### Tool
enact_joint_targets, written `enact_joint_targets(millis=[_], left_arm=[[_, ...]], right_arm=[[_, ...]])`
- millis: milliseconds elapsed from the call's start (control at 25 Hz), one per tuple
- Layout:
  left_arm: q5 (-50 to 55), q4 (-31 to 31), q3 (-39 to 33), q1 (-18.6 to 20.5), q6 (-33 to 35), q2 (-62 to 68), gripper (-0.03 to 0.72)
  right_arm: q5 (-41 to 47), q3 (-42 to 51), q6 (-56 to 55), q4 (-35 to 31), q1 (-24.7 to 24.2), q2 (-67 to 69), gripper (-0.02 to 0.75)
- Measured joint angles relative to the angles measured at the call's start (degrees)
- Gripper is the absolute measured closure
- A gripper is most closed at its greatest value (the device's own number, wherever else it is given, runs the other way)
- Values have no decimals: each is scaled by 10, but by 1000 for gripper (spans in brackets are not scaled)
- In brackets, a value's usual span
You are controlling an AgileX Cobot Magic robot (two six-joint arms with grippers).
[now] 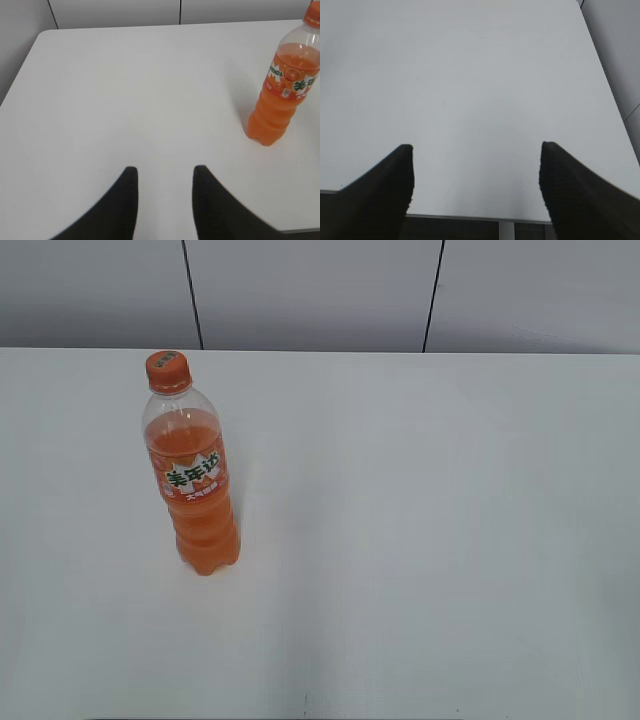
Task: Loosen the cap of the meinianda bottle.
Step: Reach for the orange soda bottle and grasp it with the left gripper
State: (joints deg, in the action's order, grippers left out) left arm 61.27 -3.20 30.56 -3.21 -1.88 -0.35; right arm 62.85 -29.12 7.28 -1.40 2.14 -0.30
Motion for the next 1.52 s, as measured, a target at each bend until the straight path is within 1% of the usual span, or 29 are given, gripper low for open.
enact_joint_targets(millis=[1520], left_arm=[[0,0,0,0,0,0,450]], right_arm=[[0,0,0,0,0,0,152]])
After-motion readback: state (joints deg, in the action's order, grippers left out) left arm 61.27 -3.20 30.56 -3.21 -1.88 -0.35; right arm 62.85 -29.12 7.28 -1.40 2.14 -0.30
